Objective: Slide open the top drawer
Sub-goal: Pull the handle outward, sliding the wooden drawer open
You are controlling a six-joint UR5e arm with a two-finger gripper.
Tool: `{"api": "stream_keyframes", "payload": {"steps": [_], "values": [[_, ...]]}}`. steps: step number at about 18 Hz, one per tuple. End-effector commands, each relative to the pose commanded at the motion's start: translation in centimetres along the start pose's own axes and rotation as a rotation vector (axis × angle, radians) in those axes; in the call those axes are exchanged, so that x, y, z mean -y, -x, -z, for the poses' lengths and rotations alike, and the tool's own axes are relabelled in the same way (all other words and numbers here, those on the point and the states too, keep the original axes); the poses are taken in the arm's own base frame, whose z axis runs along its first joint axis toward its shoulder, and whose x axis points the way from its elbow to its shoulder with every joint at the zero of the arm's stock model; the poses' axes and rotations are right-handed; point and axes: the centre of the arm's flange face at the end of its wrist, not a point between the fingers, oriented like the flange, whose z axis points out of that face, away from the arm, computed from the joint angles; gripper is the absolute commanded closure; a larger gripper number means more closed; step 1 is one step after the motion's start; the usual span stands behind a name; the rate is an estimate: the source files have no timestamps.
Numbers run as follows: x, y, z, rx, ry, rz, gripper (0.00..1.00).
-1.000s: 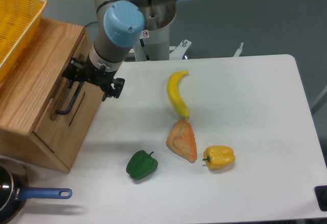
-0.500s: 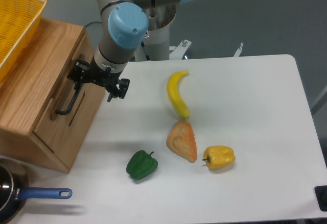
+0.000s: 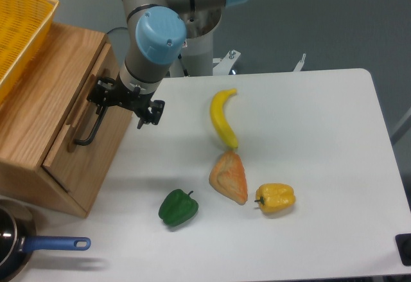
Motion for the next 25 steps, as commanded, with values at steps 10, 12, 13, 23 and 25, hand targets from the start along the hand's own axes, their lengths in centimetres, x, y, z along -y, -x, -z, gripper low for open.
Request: {"api": "stream_keyframes", "payload": {"steps": [10,12,13,23,25], "values": [[0.1,0.7,0.7,0.108,0.018,-0.022,0.00],[0.1,0.9,0.9,0.132,0.023,-0.042,0.00],[0.1,0.9,1.1,0.138,0.024,-0.068,0.00],[0.1,2.0,2.4,0.210,0.040,-0.125,0.00],[0.2,2.2,2.7,0.239,0.045,-0.127,0.00]]}}
